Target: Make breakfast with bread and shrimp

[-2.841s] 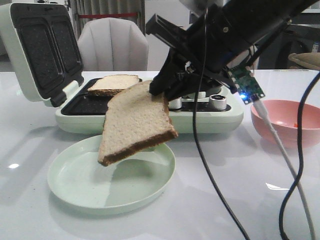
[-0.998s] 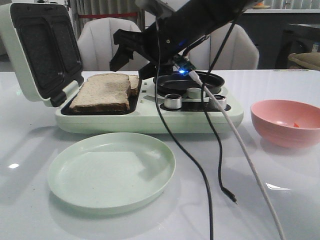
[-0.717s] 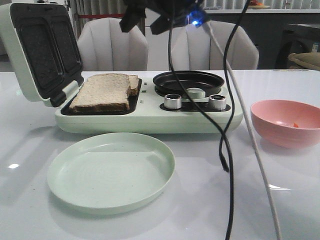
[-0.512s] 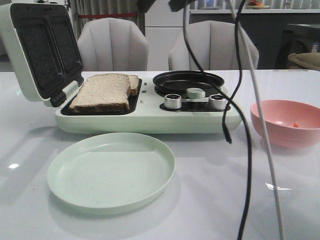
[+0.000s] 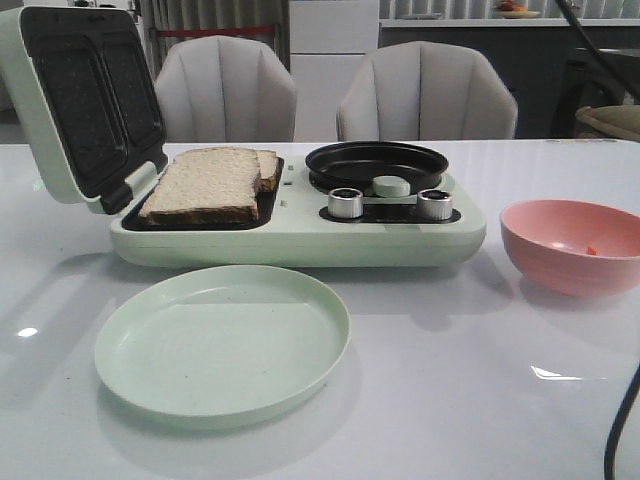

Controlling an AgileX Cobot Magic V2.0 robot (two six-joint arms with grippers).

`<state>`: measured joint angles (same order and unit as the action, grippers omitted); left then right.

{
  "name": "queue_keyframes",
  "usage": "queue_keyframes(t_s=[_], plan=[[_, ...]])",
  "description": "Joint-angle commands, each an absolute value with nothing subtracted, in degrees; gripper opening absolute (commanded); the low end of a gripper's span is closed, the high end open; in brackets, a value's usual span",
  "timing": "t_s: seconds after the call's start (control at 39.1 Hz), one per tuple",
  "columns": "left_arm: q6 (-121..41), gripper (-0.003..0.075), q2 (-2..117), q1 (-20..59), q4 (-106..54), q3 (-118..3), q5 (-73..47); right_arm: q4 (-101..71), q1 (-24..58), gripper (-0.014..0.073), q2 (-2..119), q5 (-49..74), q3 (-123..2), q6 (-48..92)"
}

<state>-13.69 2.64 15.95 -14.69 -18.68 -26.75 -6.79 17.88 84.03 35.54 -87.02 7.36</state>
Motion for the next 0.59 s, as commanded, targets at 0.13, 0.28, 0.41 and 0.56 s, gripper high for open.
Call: queue_keyframes(t_s=[0.13, 0.28, 0.41, 0.56], plan=[[-13.1, 0.0604, 3.3, 16.3, -15.7, -20.1, -22.3, -9.8, 17.1, 0.0586, 67.9, 20.9, -68.7, 7.2], [-13.1, 0.0604, 3.3, 16.3, -15.7, -20.1, -22.3, -10.2, 17.1, 0.0586, 59.1, 15.4, -56.2, 7.2], [-13.1, 0.0604, 3.3, 16.3, -15.7, -20.1, -22.3, -10.2, 17.1, 0.0586, 51.4, 9.6, -46.6, 7.2], [-13.1, 0.0604, 3.3, 16.3, -15.7, -20.1, -22.3, -10.2, 17.1, 0.0586, 41.2, 2.2, -35.8, 7.2]])
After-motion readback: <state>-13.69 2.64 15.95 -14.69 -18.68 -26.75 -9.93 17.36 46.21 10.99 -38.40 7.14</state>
